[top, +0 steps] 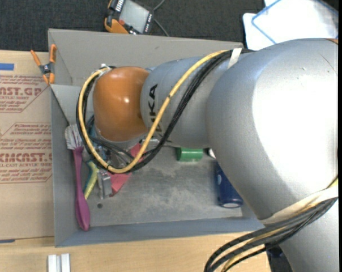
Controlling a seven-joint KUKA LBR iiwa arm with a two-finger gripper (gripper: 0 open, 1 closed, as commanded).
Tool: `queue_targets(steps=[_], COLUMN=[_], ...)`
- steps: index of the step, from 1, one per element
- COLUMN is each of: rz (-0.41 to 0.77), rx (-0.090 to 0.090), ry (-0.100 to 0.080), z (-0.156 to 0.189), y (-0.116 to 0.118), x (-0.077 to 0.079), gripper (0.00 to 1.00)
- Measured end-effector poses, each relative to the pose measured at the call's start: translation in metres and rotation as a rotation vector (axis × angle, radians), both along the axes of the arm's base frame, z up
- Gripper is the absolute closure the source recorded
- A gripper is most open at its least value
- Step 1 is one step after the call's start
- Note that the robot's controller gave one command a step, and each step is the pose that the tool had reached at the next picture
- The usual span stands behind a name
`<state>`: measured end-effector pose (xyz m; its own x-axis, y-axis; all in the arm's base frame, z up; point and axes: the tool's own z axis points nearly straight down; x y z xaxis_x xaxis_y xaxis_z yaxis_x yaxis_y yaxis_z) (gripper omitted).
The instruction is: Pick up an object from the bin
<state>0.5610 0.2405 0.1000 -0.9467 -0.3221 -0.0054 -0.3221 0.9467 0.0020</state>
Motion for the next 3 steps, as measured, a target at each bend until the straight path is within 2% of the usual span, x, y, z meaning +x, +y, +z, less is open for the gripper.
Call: queue_targets(steps=[1,2,3], rz=[-0.192,0.277,0.036], rx=[0.004,-0.001,0.006], ry=[0.0,-0.004,-0.008], z=[-0.003,-0.025,-0.029], y=[-0.006,-0.011,-0.019], x=[-0.028,-0.01,-0.023], gripper=[0.0,0.0,1.0])
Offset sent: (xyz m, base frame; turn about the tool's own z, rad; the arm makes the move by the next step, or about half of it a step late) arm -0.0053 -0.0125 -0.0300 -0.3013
